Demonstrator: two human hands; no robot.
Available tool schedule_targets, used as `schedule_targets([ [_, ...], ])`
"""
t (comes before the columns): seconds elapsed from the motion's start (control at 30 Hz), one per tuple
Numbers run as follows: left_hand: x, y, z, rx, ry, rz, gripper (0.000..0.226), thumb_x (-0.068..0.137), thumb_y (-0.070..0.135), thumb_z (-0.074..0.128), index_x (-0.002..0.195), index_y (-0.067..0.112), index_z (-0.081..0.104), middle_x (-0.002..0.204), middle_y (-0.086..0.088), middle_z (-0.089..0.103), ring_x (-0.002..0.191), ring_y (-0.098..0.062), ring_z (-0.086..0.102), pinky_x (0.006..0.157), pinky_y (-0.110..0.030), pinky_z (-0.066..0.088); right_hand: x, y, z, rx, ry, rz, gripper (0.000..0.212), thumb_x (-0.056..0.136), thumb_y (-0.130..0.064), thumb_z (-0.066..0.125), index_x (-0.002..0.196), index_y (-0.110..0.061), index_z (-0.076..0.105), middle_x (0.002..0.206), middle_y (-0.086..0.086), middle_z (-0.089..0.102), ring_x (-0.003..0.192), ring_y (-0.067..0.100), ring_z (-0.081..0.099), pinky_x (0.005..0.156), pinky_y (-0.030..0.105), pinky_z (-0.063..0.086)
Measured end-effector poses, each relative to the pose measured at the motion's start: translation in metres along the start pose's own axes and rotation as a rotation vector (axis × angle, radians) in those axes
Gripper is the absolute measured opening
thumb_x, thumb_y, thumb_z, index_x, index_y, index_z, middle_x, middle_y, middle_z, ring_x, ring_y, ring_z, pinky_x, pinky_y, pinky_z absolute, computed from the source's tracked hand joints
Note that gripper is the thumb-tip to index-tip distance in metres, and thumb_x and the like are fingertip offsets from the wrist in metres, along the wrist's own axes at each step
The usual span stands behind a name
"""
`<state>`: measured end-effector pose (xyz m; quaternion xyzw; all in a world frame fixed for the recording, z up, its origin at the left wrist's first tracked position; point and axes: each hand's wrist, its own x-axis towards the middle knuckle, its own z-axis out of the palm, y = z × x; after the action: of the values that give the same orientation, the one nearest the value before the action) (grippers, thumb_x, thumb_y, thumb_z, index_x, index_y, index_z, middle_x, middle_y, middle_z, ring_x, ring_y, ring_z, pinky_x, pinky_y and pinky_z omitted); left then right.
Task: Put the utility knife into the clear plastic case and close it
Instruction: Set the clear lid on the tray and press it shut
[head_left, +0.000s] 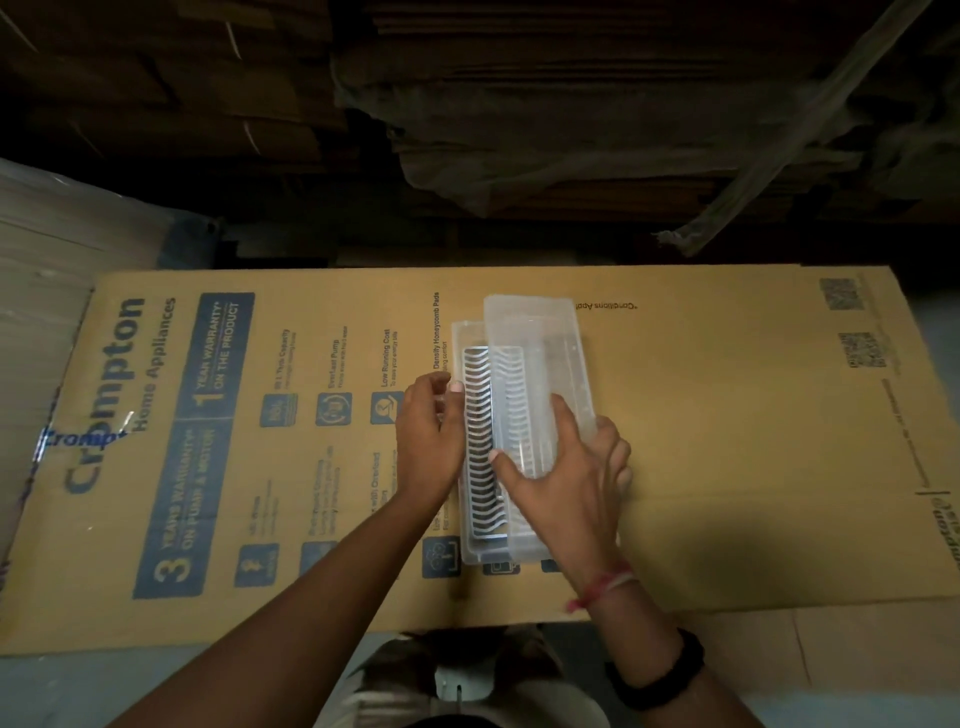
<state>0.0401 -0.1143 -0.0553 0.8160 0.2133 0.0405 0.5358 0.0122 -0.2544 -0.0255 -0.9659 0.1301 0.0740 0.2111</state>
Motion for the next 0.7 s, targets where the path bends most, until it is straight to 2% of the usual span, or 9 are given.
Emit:
schedule_targets([
  [0.07, 0.0, -0.003, -0.002, -0.055, -0.001, -0.145, 0.032, 0.099, 0.039, 0.047, 0.104, 0.011, 0.064, 0.101, -0.005, 0.068, 0.091, -0.019, 0.064, 0.082, -0.038, 0.053, -0.008, -0.009, 0.011, -0.039, -0.018, -0.02, 0.088, 0.065, -0.074, 0.055, 0.142, -0.04, 0.03, 0.137, 0.017, 0.037, 0.121, 0.034, 0.035, 0.099, 0.048, 0.035],
  [0.17, 0.002, -0.008, -0.005, -0.153, -0.035, -0.318, 0.045, 0.093, 0.047, 0.052, 0.081, 0.006, 0.065, 0.08, -0.013, 0.069, 0.073, -0.028, 0.067, 0.073, -0.05, 0.057, -0.014, -0.016, 0.025, -0.079, -0.003, -0.041, 0.089, 0.064, -0.075, 0.051, 0.143, -0.037, 0.031, 0.132, 0.019, 0.04, 0.113, 0.035, 0.038, 0.093, 0.047, 0.035],
  [0.23, 0.0, -0.007, -0.008, -0.187, -0.051, -0.376, 0.044, 0.09, 0.044, 0.059, 0.074, 0.004, 0.065, 0.072, -0.014, 0.069, 0.064, -0.026, 0.066, 0.069, -0.047, 0.058, -0.017, -0.019, 0.032, -0.088, 0.003, -0.05, 0.091, 0.065, -0.075, 0.046, 0.144, -0.034, 0.031, 0.131, 0.021, 0.039, 0.112, 0.036, 0.038, 0.092, 0.048, 0.035],
  [0.33, -0.004, -0.006, -0.009, -0.214, -0.064, -0.409, 0.039, 0.086, 0.034, 0.068, 0.071, -0.001, 0.065, 0.072, -0.02, 0.07, 0.063, -0.031, 0.067, 0.067, -0.042, 0.057, -0.018, -0.021, 0.037, -0.084, 0.017, -0.041, 0.092, 0.065, -0.074, 0.044, 0.145, -0.032, 0.03, 0.134, 0.023, 0.038, 0.114, 0.037, 0.038, 0.091, 0.047, 0.035],
  [0.43, -0.004, -0.011, -0.009, -0.239, -0.08, -0.421, 0.03, 0.082, 0.021, 0.075, 0.058, 0.009, 0.061, 0.063, -0.016, 0.064, 0.057, -0.025, 0.061, 0.063, -0.035, 0.054, -0.019, -0.023, 0.042, -0.088, 0.013, -0.024, 0.093, 0.064, -0.074, 0.043, 0.146, -0.03, 0.029, 0.135, 0.024, 0.038, 0.115, 0.038, 0.038, 0.091, 0.048, 0.034],
  [0.5, -0.003, -0.014, -0.008, -0.231, -0.09, -0.441, 0.026, 0.081, 0.016, 0.076, 0.059, 0.009, 0.063, 0.065, -0.016, 0.064, 0.06, -0.023, 0.061, 0.061, -0.034, 0.053, -0.019, -0.024, 0.045, -0.092, 0.026, -0.018, 0.095, 0.064, -0.073, 0.045, 0.146, -0.029, 0.029, 0.135, 0.024, 0.038, 0.115, 0.038, 0.038, 0.091, 0.048, 0.035],
  [0.6, 0.001, -0.019, -0.006, -0.258, -0.11, -0.481, 0.018, 0.082, 0.012, 0.075, 0.079, -0.004, 0.068, 0.079, -0.025, 0.07, 0.067, -0.026, 0.063, 0.061, -0.034, 0.054, -0.02, -0.023, 0.047, -0.065, 0.018, -0.013, 0.096, 0.064, -0.07, 0.055, 0.146, -0.027, 0.028, 0.136, 0.023, 0.037, 0.116, 0.037, 0.036, 0.091, 0.048, 0.035],
  [0.7, 0.004, -0.022, -0.004, -0.266, -0.125, -0.526, 0.016, 0.084, 0.01, 0.073, 0.085, -0.004, 0.066, 0.085, -0.021, 0.07, 0.072, -0.027, 0.065, 0.059, -0.035, 0.054, -0.021, -0.022, 0.047, -0.028, 0.003, -0.01, 0.102, 0.063, -0.066, 0.064, 0.147, -0.024, 0.026, 0.138, 0.023, 0.035, 0.119, 0.037, 0.034, 0.094, 0.048, 0.034],
])
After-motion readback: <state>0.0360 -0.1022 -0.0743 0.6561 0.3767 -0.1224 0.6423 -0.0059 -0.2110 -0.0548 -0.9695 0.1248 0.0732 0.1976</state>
